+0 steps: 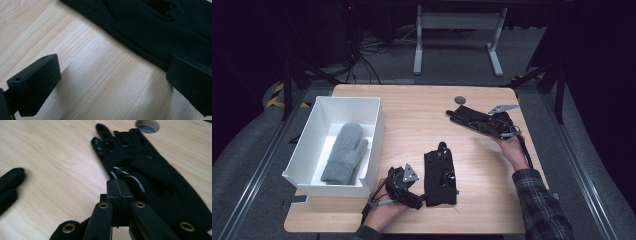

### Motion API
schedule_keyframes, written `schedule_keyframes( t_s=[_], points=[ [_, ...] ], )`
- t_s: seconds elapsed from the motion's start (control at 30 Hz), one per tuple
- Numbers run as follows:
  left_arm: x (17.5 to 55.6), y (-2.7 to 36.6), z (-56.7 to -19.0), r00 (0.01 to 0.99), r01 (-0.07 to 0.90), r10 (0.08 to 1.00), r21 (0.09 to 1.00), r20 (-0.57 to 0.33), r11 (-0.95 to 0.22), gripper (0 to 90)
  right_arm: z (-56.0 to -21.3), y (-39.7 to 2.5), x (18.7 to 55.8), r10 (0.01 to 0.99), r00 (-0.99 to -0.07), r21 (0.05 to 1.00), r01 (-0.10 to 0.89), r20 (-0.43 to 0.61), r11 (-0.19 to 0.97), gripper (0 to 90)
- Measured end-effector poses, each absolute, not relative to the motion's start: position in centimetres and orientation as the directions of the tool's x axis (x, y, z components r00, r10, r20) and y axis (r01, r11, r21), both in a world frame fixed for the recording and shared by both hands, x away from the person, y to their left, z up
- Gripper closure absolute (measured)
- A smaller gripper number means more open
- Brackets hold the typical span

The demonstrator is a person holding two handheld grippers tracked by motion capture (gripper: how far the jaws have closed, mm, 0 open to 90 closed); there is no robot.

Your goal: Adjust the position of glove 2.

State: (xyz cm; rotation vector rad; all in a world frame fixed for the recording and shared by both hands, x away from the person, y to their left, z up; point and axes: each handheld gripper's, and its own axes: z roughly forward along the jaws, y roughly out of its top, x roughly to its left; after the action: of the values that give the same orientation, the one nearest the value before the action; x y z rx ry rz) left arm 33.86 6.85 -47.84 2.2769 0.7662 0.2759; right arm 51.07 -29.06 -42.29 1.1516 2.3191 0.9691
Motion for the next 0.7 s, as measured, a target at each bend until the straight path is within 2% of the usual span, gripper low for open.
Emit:
schedule_keyframes(
  t_s=[0.33,0.7],
  points=[
    [33.9,6.9,-47.8,0.802,0.447,0.596,0.685,-0.023,-0.576,0.1,-44.3,-30.0,52.5,0.845,-0.534,0.678,0.609,-0.032,0.411,90.0],
    [33.9,6.9,-47.8,0.801,0.446,0.598,0.687,-0.022,-0.574,0.1,-44.7,-30.1,51.1,0.825,-0.564,0.664,0.599,-0.048,0.448,90.0]
  ],
)
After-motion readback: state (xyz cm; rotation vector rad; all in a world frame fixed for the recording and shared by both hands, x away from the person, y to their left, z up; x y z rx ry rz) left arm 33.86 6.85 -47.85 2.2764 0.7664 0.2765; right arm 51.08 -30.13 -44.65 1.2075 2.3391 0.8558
